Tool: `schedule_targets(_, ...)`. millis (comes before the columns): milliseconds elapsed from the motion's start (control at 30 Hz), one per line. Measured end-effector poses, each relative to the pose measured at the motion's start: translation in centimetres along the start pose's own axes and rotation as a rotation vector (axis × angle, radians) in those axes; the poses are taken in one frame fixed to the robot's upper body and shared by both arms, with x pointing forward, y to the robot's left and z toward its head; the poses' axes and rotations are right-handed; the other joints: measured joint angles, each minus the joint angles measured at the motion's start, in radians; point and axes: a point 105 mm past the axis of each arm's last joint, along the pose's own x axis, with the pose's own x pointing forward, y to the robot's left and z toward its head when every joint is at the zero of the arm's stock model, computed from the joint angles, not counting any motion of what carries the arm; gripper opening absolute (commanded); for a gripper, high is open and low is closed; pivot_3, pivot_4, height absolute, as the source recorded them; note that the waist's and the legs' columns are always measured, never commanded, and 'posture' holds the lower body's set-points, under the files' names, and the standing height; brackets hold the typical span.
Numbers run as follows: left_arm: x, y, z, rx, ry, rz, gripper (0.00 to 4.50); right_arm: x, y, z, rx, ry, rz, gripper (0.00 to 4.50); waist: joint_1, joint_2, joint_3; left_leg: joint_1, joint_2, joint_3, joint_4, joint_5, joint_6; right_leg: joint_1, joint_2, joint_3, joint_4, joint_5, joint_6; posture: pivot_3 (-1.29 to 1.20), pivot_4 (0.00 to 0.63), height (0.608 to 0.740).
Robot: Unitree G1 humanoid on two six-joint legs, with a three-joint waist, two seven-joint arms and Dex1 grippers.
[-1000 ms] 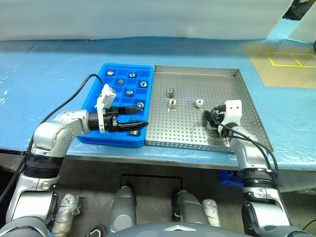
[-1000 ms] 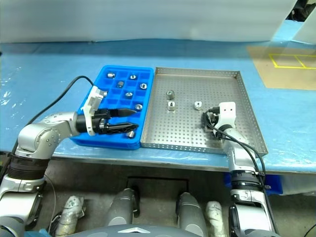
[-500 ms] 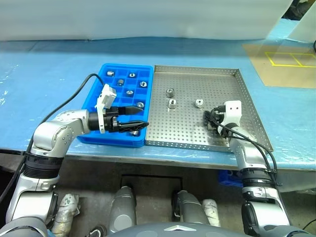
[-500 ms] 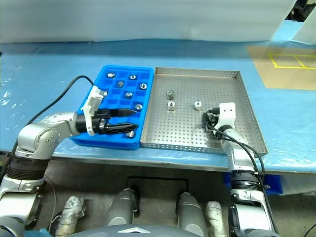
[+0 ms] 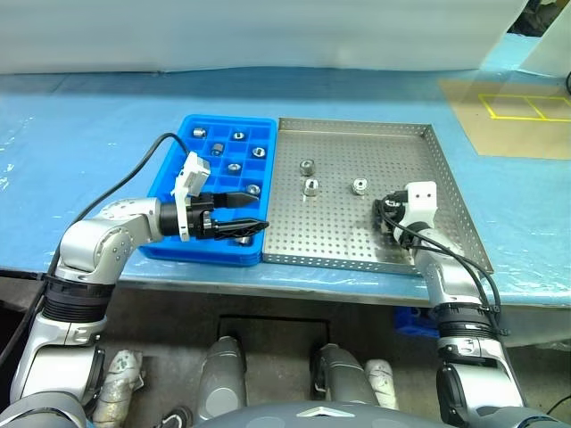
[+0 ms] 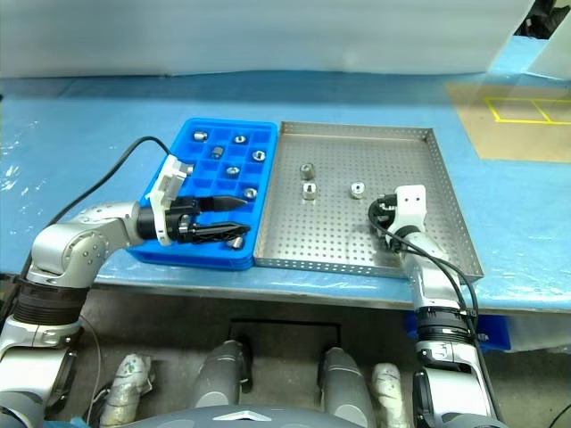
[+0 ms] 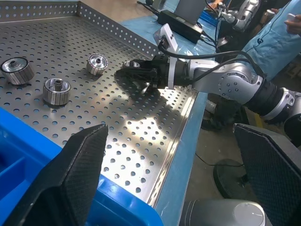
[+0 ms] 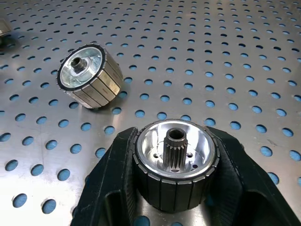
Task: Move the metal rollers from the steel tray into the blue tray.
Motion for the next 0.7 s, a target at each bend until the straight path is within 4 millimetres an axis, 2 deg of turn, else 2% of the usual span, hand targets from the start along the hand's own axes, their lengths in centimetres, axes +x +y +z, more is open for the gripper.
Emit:
schedule_targets(100,0.0,0.0,0.0,0.0,0.001,0.001,4.5,0.1,1.1,0.5,-0.004,0.006,0.044,1.68,0.0,0.0,0.0,0.0,0.0,0.0,0.0,0.0,0.0,0.0,0.0,0.0,0.0,0.0,0.0,-0.06,0.15,0.74)
schedule_targets(133,-0.1,0.0,0.0,0.0,0.001,0.001,4.5,0.2,1.9,1.4,0.003,-0.008,0.074,1.68,-0.002,0.0,0.0,0.0,0.0,0.0,0.0,0.0,0.0,-0.001,0.0,0.0,0.0,0.0,0.0,-0.06,0.15,0.74)
schedule_targets(333,-0.4,0.1,0.1,0.006,0.008,0.006,4.5,-0.3,7.0,10.3,-0.014,-0.22,0.294,1.68,0.0,0.0,0.0,0.0,0.0,-0.001,0.0,0.0,0.0,-0.001,0.0,0.0,0.001,0.0,0.0,-0.04,0.15,0.74)
schedule_targets(400,-0.8,0.3,0.3,0.014,0.003,0.022,4.5,-0.6,9.0,12.1,-0.012,-0.259,0.37,1.68,0.001,0.0,0.0,0.0,0.0,-0.001,-0.001,0.0,0.0,-0.001,0.0,0.0,0.001,0.0,0.0,-0.03,0.15,0.74)
schedule_targets(500,-1.6,0.6,0.6,0.023,-0.002,0.058,4.5,-0.8,11.2,12.4,-0.014,-0.249,0.458,1.68,0.004,0.0,0.0,-0.001,0.0,-0.001,-0.001,0.0,0.0,-0.001,0.0,0.0,0.0,0.0,0.0,0.0,0.15,0.74)
schedule_targets(567,-2.1,0.7,0.4,0.018,-0.002,0.08,4.5,-0.8,13.0,11.8,-0.018,-0.22,0.532,1.68,0.004,0.0,0.0,-0.001,0.001,-0.002,-0.001,0.0,0.0,-0.001,0.0,0.0,0.0,0.0,0.0,0.02,0.15,0.74)
schedule_targets(700,-2.2,-0.5,0.0,0.02,0.005,0.074,4.5,-0.7,17.5,10.2,-0.023,-0.153,0.698,1.68,0.005,0.0,0.0,-0.002,0.001,-0.003,-0.002,0.0,-0.001,-0.002,0.0,-0.001,0.0,0.0,-0.001,0.07,0.15,0.74)
